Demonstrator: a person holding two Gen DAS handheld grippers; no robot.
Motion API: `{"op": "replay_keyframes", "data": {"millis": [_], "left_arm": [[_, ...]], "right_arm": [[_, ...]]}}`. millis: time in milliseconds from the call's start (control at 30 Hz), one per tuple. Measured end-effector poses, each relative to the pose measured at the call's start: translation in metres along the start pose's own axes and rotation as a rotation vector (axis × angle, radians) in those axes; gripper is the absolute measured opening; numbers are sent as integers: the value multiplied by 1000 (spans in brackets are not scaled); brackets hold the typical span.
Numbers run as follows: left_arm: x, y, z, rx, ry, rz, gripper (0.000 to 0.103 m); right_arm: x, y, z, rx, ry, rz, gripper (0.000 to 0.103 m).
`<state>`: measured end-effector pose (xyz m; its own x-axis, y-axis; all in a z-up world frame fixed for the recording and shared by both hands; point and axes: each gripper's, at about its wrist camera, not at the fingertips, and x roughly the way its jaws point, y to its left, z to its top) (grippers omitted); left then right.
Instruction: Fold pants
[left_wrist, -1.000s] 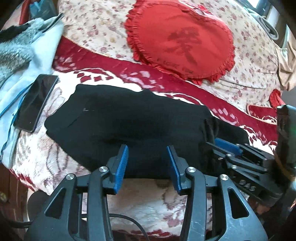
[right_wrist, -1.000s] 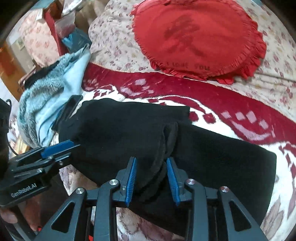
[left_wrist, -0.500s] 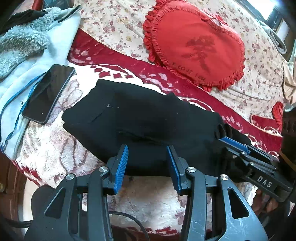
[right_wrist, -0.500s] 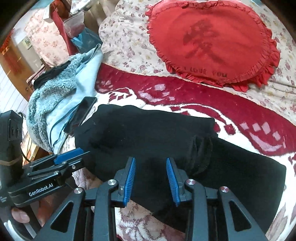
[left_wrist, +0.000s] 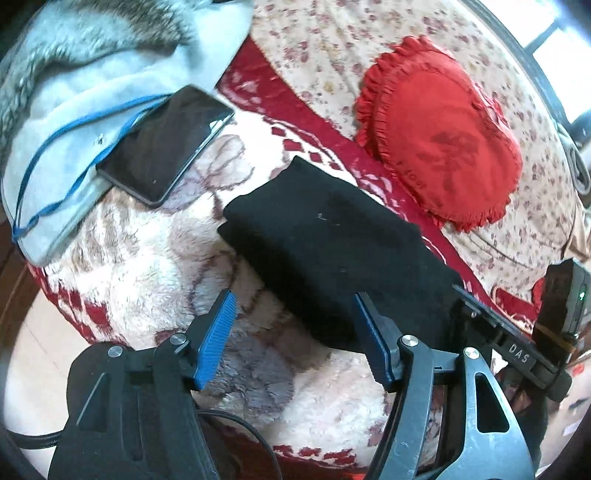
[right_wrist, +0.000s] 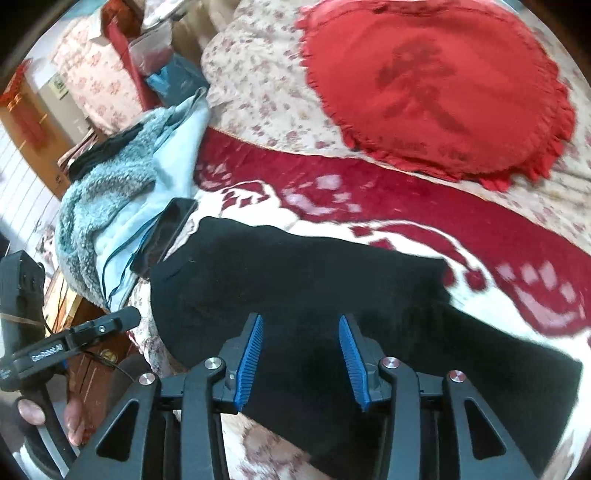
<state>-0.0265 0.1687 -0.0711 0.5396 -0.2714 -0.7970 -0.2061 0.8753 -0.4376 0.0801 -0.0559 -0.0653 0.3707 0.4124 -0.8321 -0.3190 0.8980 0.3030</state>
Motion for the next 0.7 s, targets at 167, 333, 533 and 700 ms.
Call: {"op": "replay_keyframes", "data": {"millis": [167,333,533,700], "left_arm": [[6,1,1,-15,7,-23,65],[16,1,6,-22,11,-16,65],[24,8,16,-44,8,-15,65],[36,14,20,-58,31,-30,65]], "right_arm": [[20,27,31,-96,15,46,43],[53,46,59,-149,63,85,47],[88,64,88,-216,116,97,48],[126,90,100,-381,212,87,50]]}}
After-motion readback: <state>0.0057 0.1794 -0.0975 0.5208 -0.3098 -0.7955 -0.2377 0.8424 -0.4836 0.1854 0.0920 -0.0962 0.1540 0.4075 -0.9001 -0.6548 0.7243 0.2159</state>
